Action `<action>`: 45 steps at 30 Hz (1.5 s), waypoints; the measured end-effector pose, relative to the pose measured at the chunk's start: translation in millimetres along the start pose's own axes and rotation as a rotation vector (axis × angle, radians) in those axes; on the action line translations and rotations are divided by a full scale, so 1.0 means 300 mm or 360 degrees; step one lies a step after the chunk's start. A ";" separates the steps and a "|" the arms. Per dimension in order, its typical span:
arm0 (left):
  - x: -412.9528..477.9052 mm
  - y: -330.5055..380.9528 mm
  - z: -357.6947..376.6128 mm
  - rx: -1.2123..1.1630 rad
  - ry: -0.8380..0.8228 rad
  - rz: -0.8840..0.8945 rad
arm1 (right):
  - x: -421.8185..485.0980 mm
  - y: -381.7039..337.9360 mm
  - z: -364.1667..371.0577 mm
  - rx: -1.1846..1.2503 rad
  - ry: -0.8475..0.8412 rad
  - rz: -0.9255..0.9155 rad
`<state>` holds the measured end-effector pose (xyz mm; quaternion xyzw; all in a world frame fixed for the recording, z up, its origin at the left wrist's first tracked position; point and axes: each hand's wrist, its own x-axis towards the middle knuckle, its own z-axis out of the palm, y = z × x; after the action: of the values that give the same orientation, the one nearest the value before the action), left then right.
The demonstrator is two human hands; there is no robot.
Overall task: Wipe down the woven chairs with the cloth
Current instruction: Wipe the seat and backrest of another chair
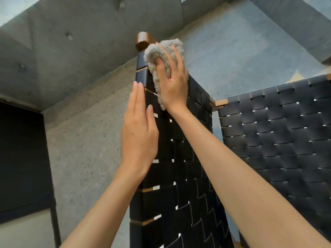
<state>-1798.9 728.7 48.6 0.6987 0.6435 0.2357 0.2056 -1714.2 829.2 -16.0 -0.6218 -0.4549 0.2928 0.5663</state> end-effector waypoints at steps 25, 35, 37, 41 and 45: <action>-0.020 0.037 -0.015 0.0129 0.0021 -0.0037 | -0.817 0.386 -0.374 -0.0190 -0.0197 0.1247; -0.282 0.035 -0.054 0.0299 -0.0103 -0.0033 | -1.218 0.257 -0.541 -0.0023 -0.0335 0.1486; -0.359 0.026 -0.061 0.0326 -0.0105 -0.0025 | -1.248 0.245 -0.554 -0.0055 -0.0347 0.1496; -0.516 0.006 -0.079 0.0316 -0.0126 -0.0022 | -1.321 0.220 -0.581 -0.0084 -0.0320 0.1510; -0.660 -0.010 -0.100 0.0240 -0.0146 -0.0027 | -1.408 0.201 -0.592 -0.0118 -0.0214 0.1546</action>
<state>-1831.1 531.3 58.1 0.7167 0.6553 0.1525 0.1835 -1719.2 375.6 -105.0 -0.7615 -0.1580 0.5462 0.3110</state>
